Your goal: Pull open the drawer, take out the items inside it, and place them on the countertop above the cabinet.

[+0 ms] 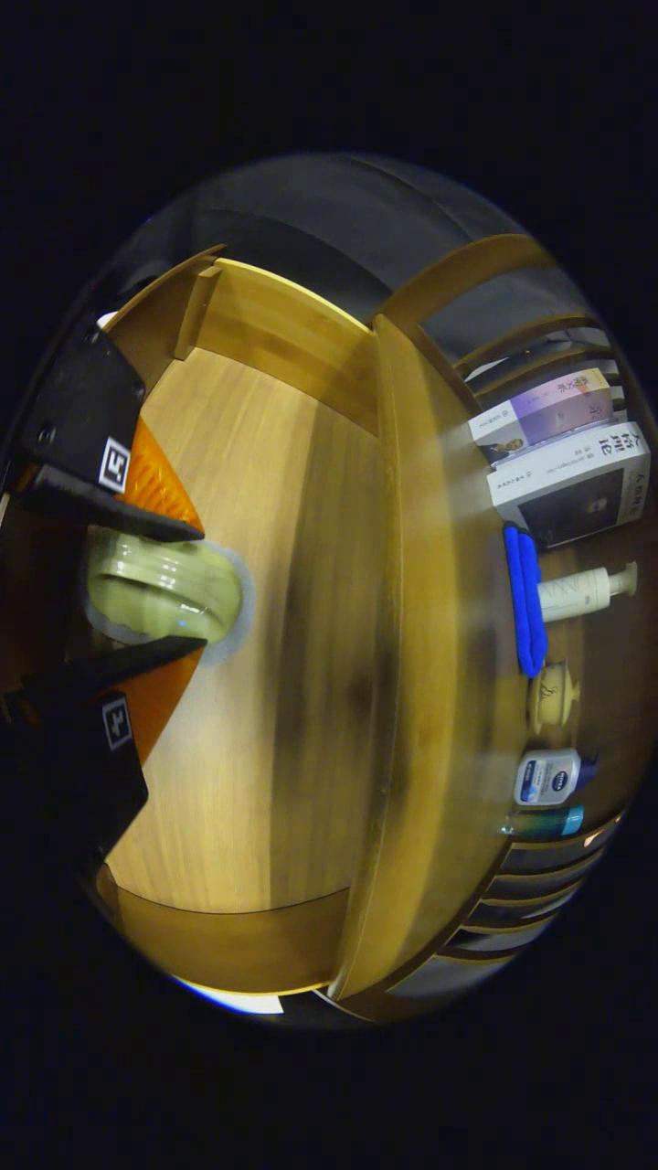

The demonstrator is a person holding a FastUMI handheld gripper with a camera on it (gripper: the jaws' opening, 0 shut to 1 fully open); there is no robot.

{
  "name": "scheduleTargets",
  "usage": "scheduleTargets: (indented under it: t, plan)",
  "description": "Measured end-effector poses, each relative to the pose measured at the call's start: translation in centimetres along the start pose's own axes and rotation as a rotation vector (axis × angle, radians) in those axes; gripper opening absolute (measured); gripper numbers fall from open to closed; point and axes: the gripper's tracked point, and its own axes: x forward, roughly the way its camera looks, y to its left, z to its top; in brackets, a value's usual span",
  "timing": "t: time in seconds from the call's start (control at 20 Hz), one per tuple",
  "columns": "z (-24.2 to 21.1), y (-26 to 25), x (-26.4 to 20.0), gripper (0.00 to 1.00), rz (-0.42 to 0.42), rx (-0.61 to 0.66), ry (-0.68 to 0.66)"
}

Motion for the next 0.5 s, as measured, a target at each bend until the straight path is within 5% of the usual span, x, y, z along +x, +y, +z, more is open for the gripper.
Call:
scheduleTargets:
  t: [0.1, 0.3, 0.5]
  plan:
    - [0.2, -0.3, -0.4, 0.64, -0.001, -0.003, -0.004]
    - [0.2, 0.7, -0.4, 0.19, 0.041, 0.026, -0.024]
    - [1.0, -0.2, -1.0, 0.19, 0.002, 0.000, -0.113]
